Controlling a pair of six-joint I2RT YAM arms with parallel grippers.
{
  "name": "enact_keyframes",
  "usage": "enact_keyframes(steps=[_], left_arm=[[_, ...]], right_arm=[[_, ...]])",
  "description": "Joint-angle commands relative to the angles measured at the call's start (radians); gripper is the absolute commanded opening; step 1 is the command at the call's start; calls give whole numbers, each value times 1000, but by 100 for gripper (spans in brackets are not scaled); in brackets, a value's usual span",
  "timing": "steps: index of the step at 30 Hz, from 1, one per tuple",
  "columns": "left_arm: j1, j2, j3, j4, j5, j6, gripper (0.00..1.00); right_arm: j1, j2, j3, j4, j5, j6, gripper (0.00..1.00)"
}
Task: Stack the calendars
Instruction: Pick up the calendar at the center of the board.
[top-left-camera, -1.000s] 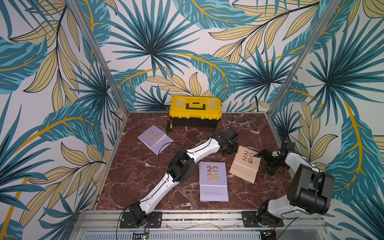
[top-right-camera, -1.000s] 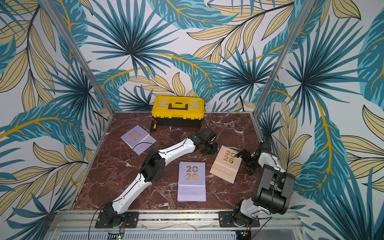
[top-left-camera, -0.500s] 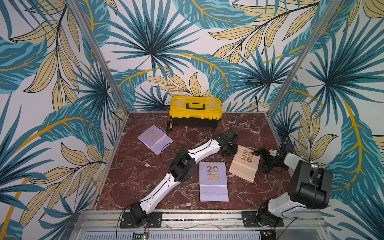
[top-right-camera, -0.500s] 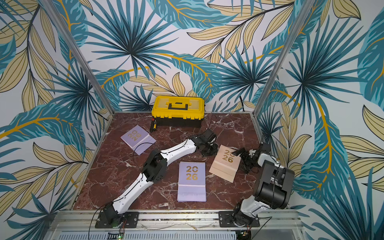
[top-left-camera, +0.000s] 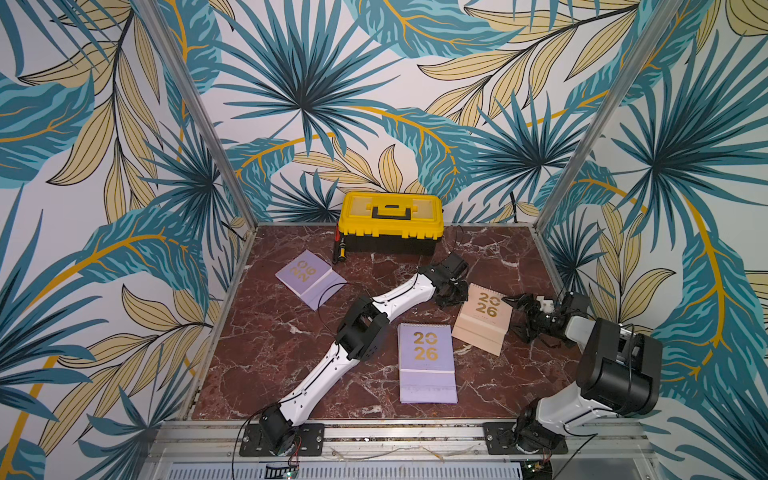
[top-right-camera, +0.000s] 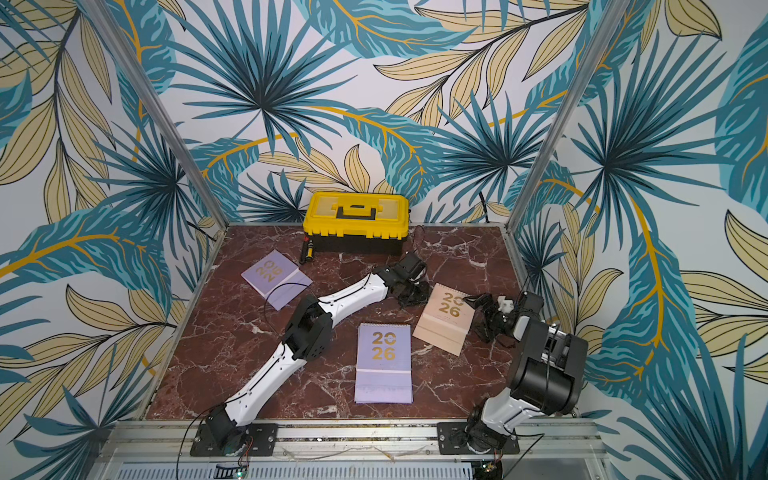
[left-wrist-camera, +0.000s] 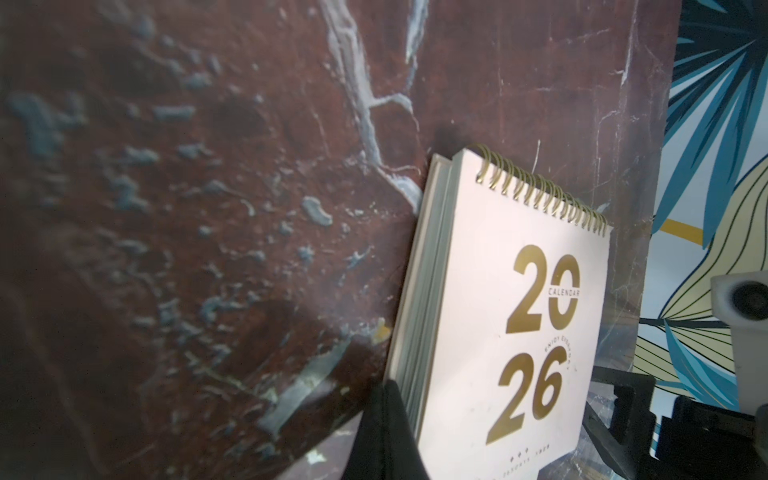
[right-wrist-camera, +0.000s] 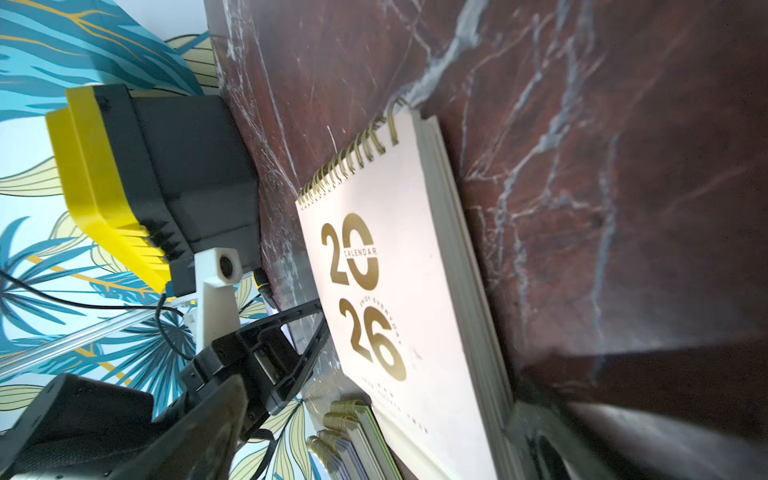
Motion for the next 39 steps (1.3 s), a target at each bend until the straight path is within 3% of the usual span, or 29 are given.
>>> enact_keyframes(steps=[1,15,24,32,39], left_arm=[[-35,26,19,-4,69,-5,0],[-29,29,17,-4,77,-7,0],[-23,22,8,-4,78,-5,0],[-20,17,3,-4,77,-5,0],[-10,-6,3,-3,82,1,0]], right_arm=[[23,-5,-38,149,-150,109,99],[23,28,-124,585,-239,391,94],[36,130,-172,868,-250,565,86],[52,143,-168,735,-226,455,81],[61,6,-37,107,-102,36,63]])
